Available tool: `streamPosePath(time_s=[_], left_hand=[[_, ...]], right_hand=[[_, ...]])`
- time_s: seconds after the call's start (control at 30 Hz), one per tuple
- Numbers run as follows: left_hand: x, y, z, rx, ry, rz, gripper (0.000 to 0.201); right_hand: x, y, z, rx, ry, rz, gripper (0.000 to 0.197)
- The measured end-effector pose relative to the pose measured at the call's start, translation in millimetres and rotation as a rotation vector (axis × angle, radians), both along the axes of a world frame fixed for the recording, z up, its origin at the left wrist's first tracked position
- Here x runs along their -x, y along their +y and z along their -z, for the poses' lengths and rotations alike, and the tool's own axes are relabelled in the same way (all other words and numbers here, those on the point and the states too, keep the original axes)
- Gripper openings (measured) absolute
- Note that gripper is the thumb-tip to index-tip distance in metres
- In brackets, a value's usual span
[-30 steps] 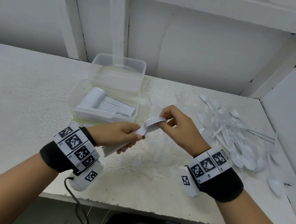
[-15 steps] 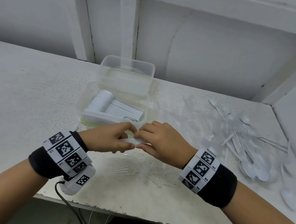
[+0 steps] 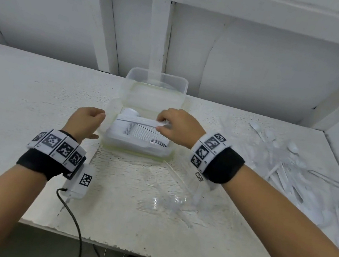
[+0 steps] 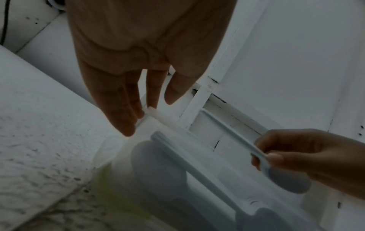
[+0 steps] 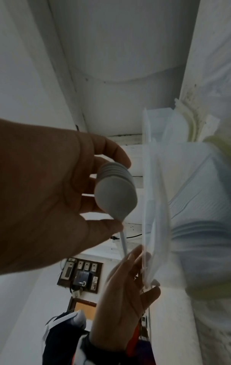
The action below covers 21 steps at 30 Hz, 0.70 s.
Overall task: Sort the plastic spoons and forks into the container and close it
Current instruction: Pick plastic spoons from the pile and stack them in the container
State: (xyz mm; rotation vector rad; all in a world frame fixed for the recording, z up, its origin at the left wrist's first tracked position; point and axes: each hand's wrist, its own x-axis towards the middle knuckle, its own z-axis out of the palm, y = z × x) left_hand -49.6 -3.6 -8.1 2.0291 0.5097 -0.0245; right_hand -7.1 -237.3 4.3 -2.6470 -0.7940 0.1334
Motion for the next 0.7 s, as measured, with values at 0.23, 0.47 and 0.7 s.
streamPosePath(time_s=[0.23, 0.47, 0.7], left_hand=[[-3, 3, 4, 0.093, 0.024, -0.014, 0.036], [-1, 6, 5, 0.106, 0.009, 0.005, 0.036], [-2, 6, 7, 0.099, -0.006, 0.011, 0.035]], right_hand=[[-12, 32, 15, 0.139, 0.136, 0.005, 0.023], [-9, 38, 18, 0.140, 0.304, -0.005, 0.026], [-8, 39, 18, 0.051, 0.311, -0.014, 0.025]])
